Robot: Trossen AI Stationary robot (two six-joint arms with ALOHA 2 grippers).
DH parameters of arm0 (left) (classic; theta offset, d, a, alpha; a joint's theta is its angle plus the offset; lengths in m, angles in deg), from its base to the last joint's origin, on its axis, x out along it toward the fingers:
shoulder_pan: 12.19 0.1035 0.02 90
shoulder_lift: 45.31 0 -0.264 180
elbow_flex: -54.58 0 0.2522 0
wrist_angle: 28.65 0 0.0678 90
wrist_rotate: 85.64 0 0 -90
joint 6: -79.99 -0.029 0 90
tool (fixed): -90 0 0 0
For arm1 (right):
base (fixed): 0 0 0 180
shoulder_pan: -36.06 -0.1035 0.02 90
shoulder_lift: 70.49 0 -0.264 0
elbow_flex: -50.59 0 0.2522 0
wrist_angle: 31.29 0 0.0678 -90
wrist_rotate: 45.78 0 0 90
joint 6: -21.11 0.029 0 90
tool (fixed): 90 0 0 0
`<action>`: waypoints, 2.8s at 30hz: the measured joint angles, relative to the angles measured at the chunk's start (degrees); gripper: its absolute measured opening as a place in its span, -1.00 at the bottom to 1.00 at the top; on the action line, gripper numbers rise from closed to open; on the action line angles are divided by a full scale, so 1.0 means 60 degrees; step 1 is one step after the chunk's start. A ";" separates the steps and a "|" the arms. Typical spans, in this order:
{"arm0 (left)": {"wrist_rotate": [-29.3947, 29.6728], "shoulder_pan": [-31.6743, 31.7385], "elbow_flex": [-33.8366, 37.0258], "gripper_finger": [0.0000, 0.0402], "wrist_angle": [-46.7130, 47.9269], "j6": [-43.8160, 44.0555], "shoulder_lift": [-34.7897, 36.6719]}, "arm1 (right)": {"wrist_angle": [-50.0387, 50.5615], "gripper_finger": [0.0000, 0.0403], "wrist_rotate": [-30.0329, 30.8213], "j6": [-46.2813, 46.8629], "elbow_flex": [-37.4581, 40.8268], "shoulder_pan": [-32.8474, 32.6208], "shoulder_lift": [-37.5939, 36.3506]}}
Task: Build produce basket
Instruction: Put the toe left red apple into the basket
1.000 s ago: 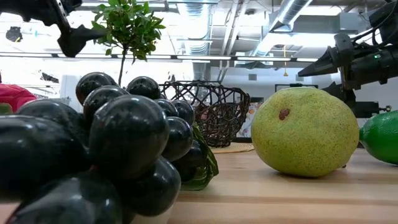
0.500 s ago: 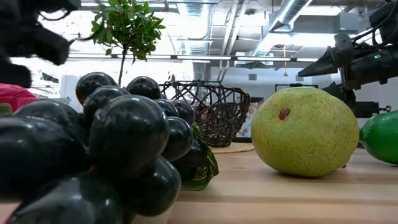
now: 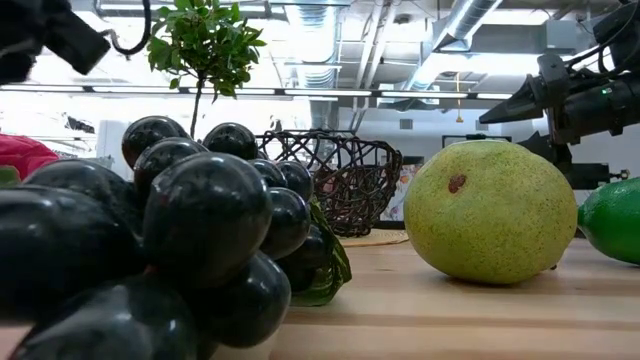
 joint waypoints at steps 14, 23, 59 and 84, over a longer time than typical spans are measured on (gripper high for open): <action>-0.0513 -0.2231 -0.0002 0.64 0.0034 0.4073 -0.0013 | 0.0080 0.94 -0.0033 -0.0003 -0.0001 -0.0011 0.0002; -0.0171 -0.3200 0.0223 0.64 -0.0112 0.4745 -0.0017 | 0.0084 0.94 -0.0036 0.0000 -0.0002 -0.0011 -0.0001; -0.0537 -0.3838 0.2267 0.42 -0.2703 0.4131 -0.0002 | 0.0087 0.94 -0.0039 0.0007 -0.0001 -0.0011 0.0002; 0.5350 -0.3157 0.0391 0.32 -0.4551 0.2026 0.1894 | 0.0087 0.94 -0.0036 0.0182 0.0002 -0.0011 -0.0001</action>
